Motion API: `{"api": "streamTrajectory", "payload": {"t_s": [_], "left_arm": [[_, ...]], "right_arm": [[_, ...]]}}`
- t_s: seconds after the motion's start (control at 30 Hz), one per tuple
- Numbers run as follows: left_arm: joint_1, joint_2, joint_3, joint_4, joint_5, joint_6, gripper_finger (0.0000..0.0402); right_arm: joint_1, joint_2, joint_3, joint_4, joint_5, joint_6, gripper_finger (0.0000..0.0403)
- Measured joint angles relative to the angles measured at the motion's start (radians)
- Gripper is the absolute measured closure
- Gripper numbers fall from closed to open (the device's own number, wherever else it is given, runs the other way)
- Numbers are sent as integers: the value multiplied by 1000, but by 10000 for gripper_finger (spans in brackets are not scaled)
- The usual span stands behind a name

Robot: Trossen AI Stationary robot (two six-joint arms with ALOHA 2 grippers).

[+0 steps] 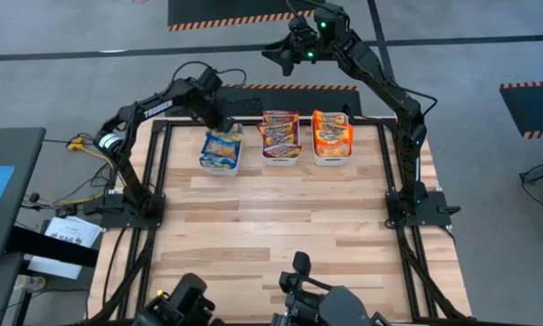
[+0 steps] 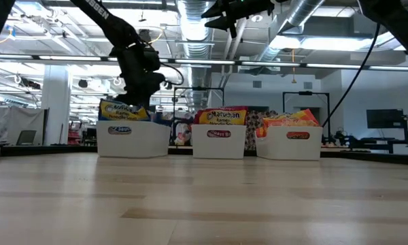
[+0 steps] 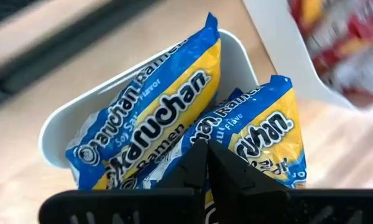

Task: Sort Maruchan noodles
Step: Put the blue noodle pack into the left white bin

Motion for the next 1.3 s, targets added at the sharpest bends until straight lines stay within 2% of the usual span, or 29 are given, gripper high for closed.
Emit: {"api": "streamTrajectory", "payload": {"t_s": [0.3, 0.6, 0.9, 1.0, 1.13, 1.3], "left_arm": [[-47, -28, 0, -41, 26, 38, 401], [-50, -92, 0, -212, 35, 93, 401], [-97, -167, 0, -236, 166, 119, 401], [-117, -180, 0, -255, 174, 128, 401], [-139, -179, 0, -238, 91, 156, 401], [-130, -179, -1, -50, -182, 110, 401]], "right_arm": [[-1, 0, 0, 0, 34, -47, 214], [-1, 0, 0, -1, 59, -51, 214], [-1, 0, 0, -3, 61, -51, 214], [0, 0, 0, -27, 61, -51, 214], [8, 0, 0, -71, 61, -51, 214], [28, 0, 0, -93, 61, -51, 214]]}}
